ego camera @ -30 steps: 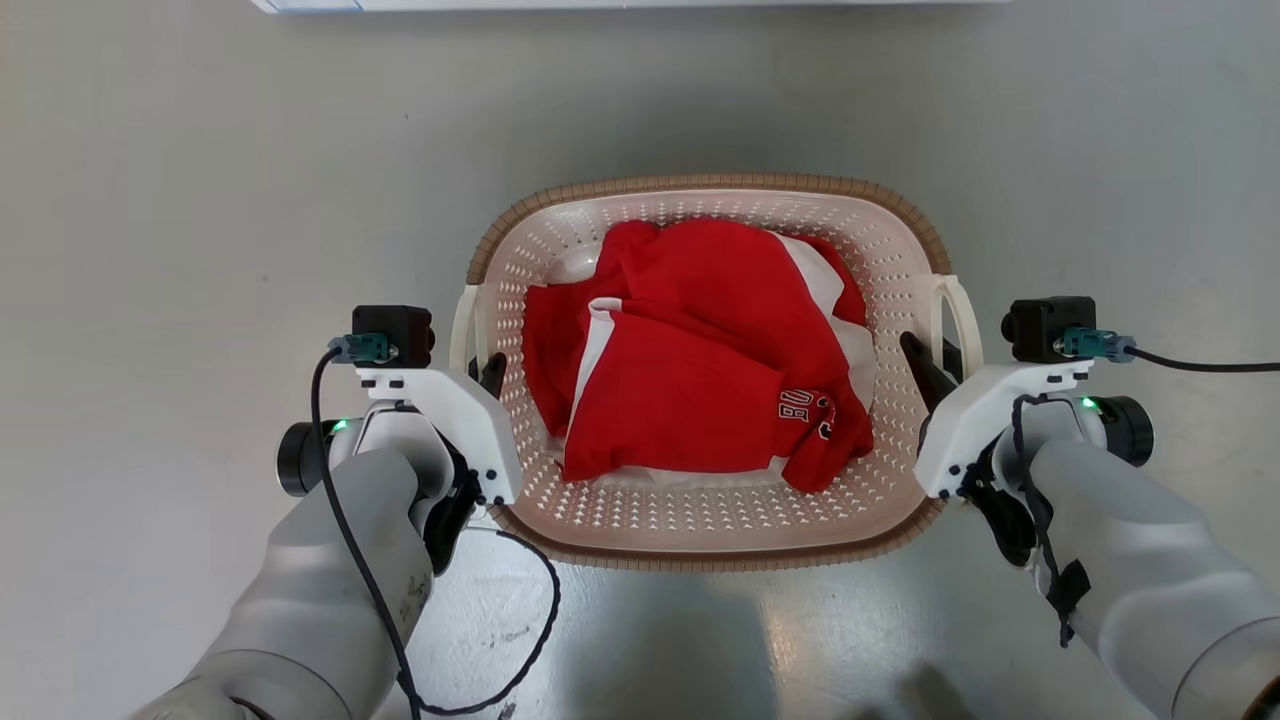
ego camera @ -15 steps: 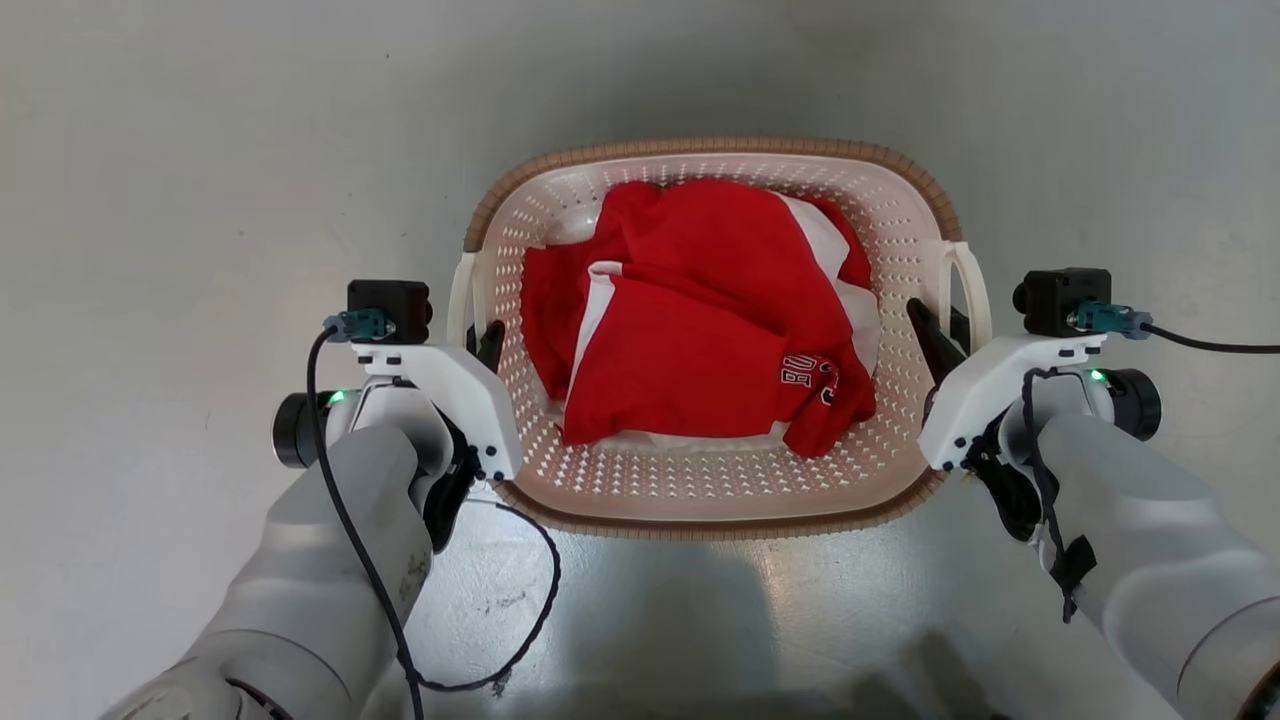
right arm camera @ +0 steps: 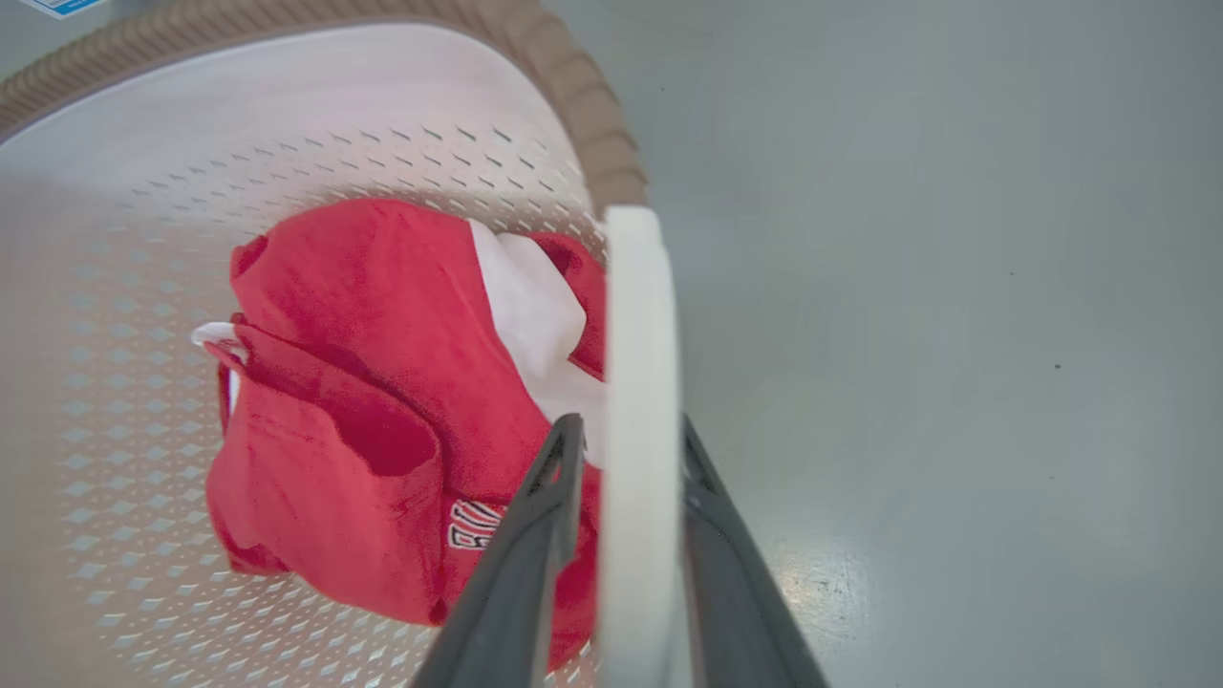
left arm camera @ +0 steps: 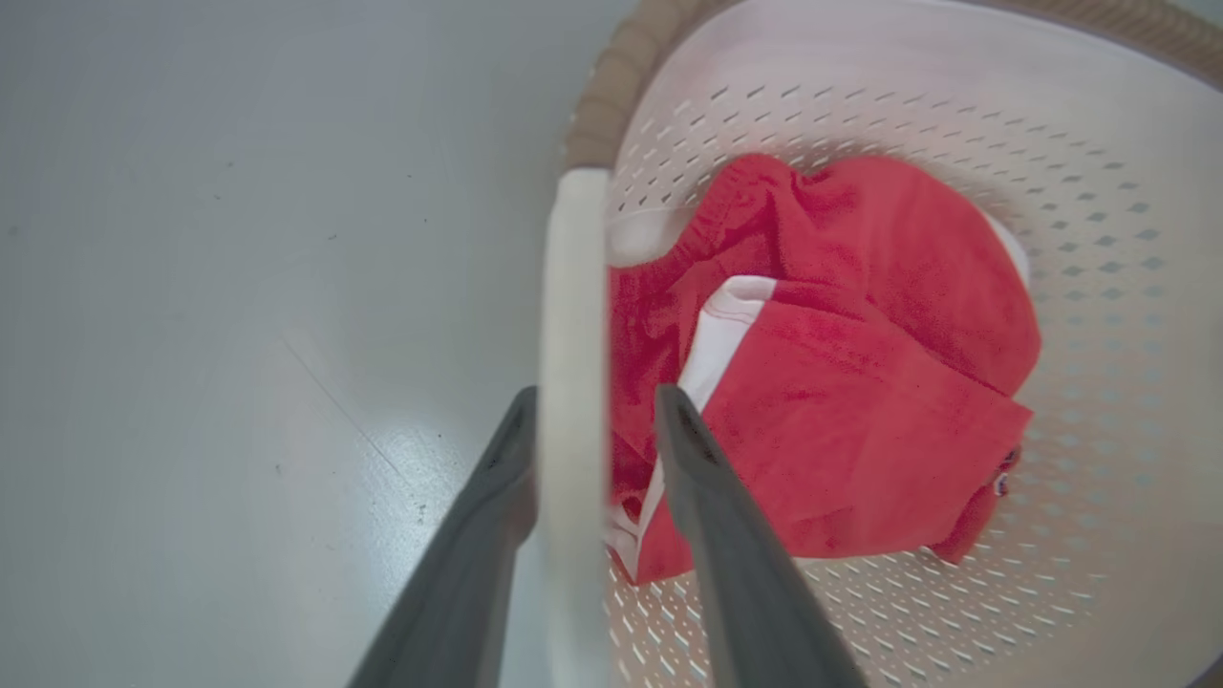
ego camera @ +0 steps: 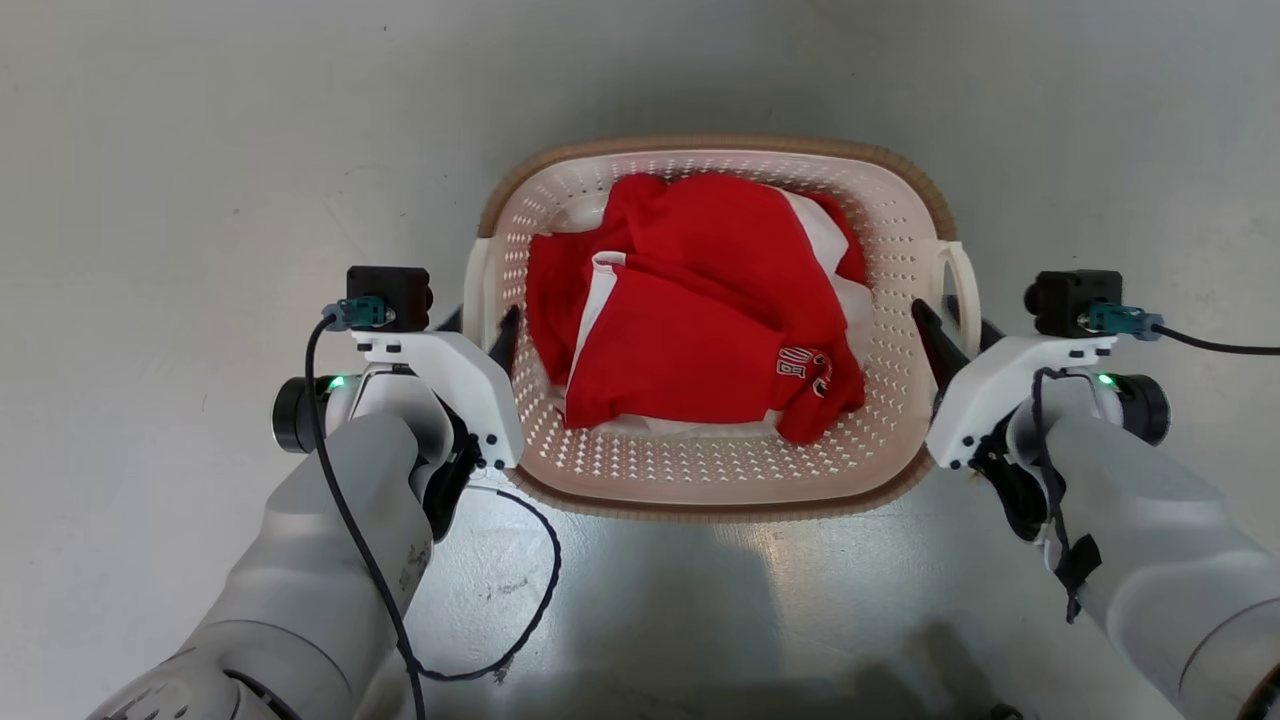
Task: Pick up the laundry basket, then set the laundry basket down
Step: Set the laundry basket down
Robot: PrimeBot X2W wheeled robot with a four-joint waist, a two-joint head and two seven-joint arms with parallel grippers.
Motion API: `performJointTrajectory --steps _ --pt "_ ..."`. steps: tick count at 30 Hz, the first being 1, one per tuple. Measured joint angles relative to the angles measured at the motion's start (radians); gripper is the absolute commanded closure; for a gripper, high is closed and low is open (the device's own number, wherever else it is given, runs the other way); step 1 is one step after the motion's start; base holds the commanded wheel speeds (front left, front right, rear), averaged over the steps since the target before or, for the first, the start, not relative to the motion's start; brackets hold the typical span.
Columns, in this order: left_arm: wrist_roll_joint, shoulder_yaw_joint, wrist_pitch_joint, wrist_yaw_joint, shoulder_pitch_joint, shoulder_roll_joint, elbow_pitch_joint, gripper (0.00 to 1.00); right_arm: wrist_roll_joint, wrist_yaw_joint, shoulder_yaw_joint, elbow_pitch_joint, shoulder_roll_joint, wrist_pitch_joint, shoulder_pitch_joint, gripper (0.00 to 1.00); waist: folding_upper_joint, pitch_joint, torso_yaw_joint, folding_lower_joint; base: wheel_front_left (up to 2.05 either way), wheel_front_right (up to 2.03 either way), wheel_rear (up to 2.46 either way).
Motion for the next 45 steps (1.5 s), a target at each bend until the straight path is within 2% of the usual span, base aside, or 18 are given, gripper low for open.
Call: performJointTrajectory --steps 15,29,37,45 --pt "-0.008 -0.004 0.013 0.000 -0.014 -0.003 0.000 0.00 0.020 0.001 0.000 0.024 0.013 0.000 0.000 0.00 0.0000 -0.010 -0.003 0.0000 0.00 0.00 0.00" --pt "0.012 -0.012 -0.007 0.001 -0.010 -0.003 -0.001 0.00 -0.006 0.001 -0.109 0.014 0.009 0.000 0.005 0.00 0.0000 -0.111 -0.018 0.0000 0.00 0.00 0.00" --pt "0.091 0.092 -0.010 0.011 0.045 0.039 -0.116 0.00 -0.133 0.001 -0.246 -0.059 -0.016 0.000 0.067 0.00 0.0000 -0.222 -0.027 0.0000 0.00 0.00 0.00" --pt "0.269 0.275 -0.011 0.040 0.209 0.077 -0.303 0.00 -0.369 0.001 -0.508 -0.218 -0.027 0.000 0.204 0.00 0.0000 -0.364 -0.031 0.0000 0.00 0.00 0.00"
